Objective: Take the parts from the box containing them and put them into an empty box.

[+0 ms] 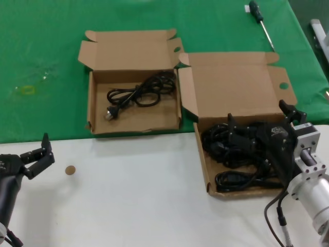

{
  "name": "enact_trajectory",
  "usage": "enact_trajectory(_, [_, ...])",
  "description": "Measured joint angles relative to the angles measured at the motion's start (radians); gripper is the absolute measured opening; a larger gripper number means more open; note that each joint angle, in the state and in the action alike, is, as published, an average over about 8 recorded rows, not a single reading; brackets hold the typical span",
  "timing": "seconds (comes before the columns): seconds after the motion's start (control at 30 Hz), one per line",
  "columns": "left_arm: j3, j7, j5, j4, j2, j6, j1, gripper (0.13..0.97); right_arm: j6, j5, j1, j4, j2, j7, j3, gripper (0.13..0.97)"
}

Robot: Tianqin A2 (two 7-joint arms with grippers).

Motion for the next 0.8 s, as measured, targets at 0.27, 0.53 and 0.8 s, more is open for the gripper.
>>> enact_trajectory(0.27, [0.000,0.000,0.000,0.000,0.000,0.000,0.000,0.966,0.000,0.000,0.000,0.000,0.000,0.000,0.000,0.966])
enact_trajectory(0.53, [0.000,0.000,0.000,0.000,0.000,0.000,0.000,0.966,0.000,0.000,0.000,0.000,0.000,0.000,0.000,0.966])
enact_trajectory(0.8, [0.000,0.000,0.000,0.000,0.000,0.000,0.000,0.966,0.000,0.000,0.000,0.000,0.000,0.000,0.000,0.966])
